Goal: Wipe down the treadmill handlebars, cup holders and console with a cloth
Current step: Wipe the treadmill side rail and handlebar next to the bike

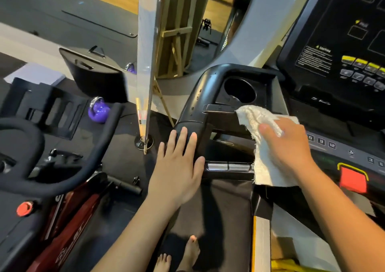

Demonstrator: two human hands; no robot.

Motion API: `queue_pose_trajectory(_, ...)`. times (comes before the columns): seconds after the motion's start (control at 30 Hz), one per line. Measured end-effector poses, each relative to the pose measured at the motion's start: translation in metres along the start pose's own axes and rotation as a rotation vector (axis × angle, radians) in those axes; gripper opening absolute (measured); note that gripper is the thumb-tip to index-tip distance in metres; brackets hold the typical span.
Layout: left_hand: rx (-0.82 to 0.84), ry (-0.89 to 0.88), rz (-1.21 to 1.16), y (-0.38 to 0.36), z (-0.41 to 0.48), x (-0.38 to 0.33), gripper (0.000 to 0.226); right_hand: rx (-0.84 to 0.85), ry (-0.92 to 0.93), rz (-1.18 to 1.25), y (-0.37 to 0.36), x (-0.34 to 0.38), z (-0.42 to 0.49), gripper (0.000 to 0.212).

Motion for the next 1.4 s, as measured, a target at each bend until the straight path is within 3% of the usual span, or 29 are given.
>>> queue_pose_trajectory(0.13,-0.12,0.022,-0.413,0.012,-0.007,-0.001,0.056,0.028,0.224,0.17,-0.047,0.068,-0.047,0.027)
queue_pose_trajectory(0.2,-0.262,0.072,-0.605,0.017,-0.013,0.003,0.048,0.139,0.343,0.229,-0.081,0.095,-0.064,0.035)
queue_pose_trajectory(0.27,-0.401,0.18,-0.639,0.02,-0.017,0.011,0.053,0.26,0.511,0.109,-0.111,0.102,-0.077,0.046)
queue_pose_trajectory(0.33,-0.48,0.261,-0.572,0.02,-0.016,0.014,0.062,0.314,0.614,-0.24,-0.122,0.1,-0.064,0.055)
queue_pose_trajectory(0.5,-0.402,0.131,-0.522,0.016,-0.015,0.015,0.063,0.353,0.572,-0.565,-0.125,0.105,-0.005,0.063)
queue_pose_trajectory(0.67,-0.306,0.114,-0.298,0.013,-0.006,0.011,0.056,0.416,0.585,-0.667,-0.12,0.093,-0.036,0.064)
queue_pose_trajectory(0.83,-0.231,0.007,-0.074,0.015,-0.001,0.001,0.057,0.403,0.545,-0.715,-0.125,0.091,0.011,0.066)
queue_pose_trajectory(0.93,-0.282,-0.014,-0.245,0.023,0.004,-0.008,0.056,0.467,0.569,-0.805,-0.124,0.101,0.011,0.072)
queue_pose_trajectory(1.0,-0.204,0.05,-0.46,0.028,0.01,-0.016,0.059,0.513,0.66,-0.782,-0.115,0.1,-0.007,0.07)
queue_pose_trajectory(1.13,-0.041,0.196,-0.624,0.016,0.042,-0.02,0.066,0.344,0.671,-0.23,-0.11,0.092,0.009,0.056)
queue_pose_trajectory(1.17,-0.036,0.214,-0.652,0.017,0.056,-0.021,0.064,0.358,0.667,-0.273,-0.112,0.096,0.023,0.058)
queue_pose_trajectory(1.23,-0.026,0.278,-0.687,0.023,0.077,-0.021,0.049,0.529,0.664,-0.643,-0.112,0.109,0.037,0.069)
queue_pose_trajectory(1.27,-0.011,0.311,-0.681,0.026,0.083,-0.021,0.047,0.601,0.647,-0.711,-0.11,0.116,0.037,0.076)
queue_pose_trajectory(1.33,0.013,0.328,-0.681,0.029,0.086,-0.018,0.055,0.64,0.653,-0.648,-0.102,0.115,0.03,0.079)
queue_pose_trajectory(1.4,0.012,0.296,-0.68,0.034,0.083,-0.015,0.057,0.623,0.651,-0.437,-0.089,0.107,0.021,0.072)
Point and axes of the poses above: each hand's wrist, its own z-axis towards the middle knuckle, its own y-axis out of the back of the hand, x = y × z, the point moved 1 cm from there along z, towards the middle knuckle, and after that the axes turned 8 degrees about y, right-handed, at the moved point
